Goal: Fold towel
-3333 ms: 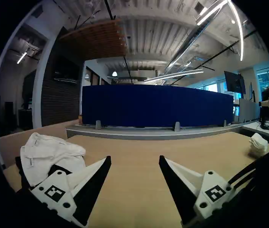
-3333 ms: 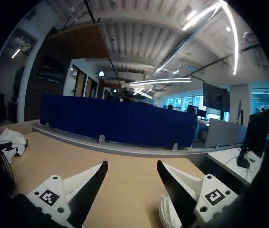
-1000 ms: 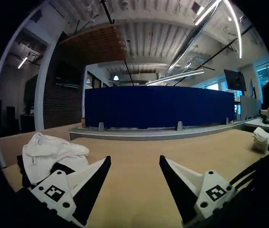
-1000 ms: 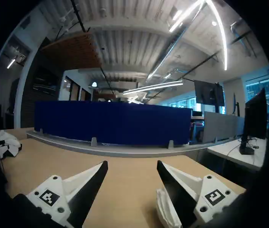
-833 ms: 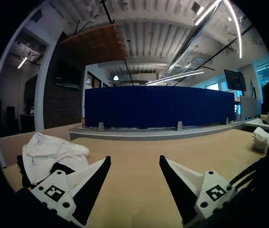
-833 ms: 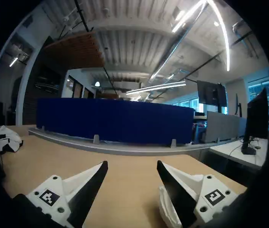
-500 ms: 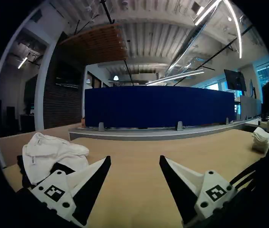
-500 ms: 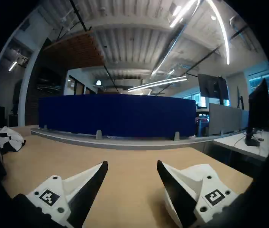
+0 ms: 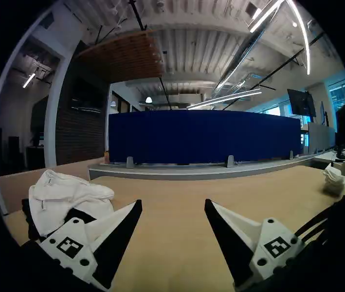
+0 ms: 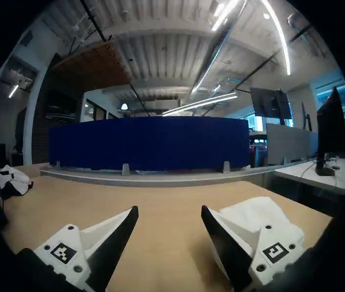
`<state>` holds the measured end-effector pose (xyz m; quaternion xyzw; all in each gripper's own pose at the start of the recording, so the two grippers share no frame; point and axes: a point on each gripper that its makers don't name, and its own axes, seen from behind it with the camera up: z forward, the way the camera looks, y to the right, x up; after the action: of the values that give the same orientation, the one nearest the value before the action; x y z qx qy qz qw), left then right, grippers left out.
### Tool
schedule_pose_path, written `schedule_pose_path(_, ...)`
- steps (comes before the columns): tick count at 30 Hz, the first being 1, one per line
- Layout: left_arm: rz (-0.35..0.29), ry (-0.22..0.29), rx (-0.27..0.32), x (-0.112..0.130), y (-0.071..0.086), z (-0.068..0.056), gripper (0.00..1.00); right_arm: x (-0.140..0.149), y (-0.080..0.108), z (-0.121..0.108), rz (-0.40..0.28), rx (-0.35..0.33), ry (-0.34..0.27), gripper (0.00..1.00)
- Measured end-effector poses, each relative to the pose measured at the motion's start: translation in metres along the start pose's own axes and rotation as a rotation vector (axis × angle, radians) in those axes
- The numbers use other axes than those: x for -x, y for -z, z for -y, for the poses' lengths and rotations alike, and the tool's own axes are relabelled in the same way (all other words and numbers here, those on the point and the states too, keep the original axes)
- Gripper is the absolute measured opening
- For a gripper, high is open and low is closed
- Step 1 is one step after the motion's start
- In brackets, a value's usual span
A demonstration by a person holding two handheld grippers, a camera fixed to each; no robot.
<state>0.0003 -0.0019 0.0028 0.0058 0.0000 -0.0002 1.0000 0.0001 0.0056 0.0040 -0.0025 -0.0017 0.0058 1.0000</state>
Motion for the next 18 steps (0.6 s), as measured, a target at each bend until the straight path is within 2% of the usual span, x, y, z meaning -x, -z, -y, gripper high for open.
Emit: schedule_pose_path(18, 0.0, 0.0, 0.0, -0.001, 0.0003, 0.0002, 0.96, -0.0023, 0.0039, 0.0091, -0.004, -0.019, 0.012, 1.0)
